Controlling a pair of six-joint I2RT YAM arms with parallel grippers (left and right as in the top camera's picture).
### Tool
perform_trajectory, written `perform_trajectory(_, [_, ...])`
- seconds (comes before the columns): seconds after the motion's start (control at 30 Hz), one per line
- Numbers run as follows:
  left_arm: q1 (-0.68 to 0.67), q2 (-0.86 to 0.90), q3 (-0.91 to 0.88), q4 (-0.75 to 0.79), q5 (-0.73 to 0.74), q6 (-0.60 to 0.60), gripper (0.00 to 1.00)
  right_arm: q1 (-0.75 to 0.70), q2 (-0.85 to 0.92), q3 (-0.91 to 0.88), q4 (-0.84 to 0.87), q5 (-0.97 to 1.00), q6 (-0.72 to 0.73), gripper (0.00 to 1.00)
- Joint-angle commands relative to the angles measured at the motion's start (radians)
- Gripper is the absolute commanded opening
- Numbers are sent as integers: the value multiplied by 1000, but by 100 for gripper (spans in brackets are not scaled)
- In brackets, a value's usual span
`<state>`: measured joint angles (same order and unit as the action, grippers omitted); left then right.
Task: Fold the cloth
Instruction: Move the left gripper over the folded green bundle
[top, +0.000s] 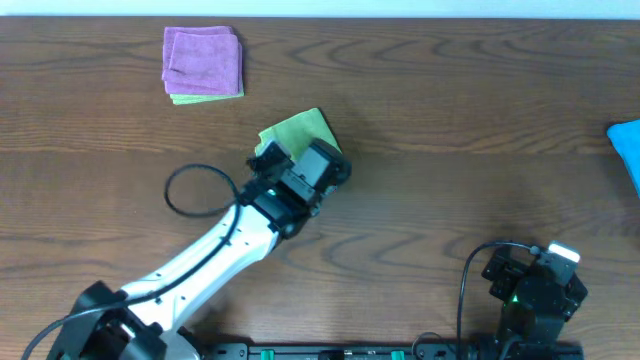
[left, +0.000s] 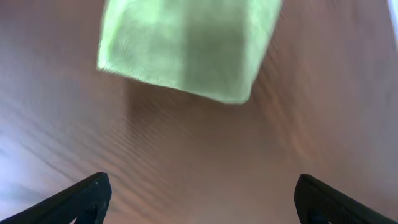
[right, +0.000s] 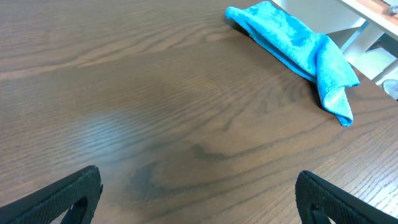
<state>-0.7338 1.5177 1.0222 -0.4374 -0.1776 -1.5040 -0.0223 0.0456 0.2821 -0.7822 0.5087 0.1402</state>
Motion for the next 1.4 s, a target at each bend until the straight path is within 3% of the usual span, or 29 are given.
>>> perform_trajectory(0.0, [-69,24,-8,8,-257,-472,95,-10,-8,-4,0,6,-10,99])
perform_trajectory(0.1, [-129,74,-9,52,-426,-581,95,-10,-8,-4,0,6,-10,99])
perform_trajectory(0.3, [-182,269,-11,277,-575,-581,95,-10,-8,-4,0,6,-10,99])
perform_trajectory(0.57, [-170,335,-15,256,-579,-580,95,-10,-8,-4,0,6,-11,99])
perform_trajectory(0.8, [-148,335,-64,256,-422,-580,95,-10,-8,-4,0,6,-10,99])
perform_trajectory(1.37, [-5,339,-101,292,-424,-580,95,-10,-8,-4,0,6,-10,99])
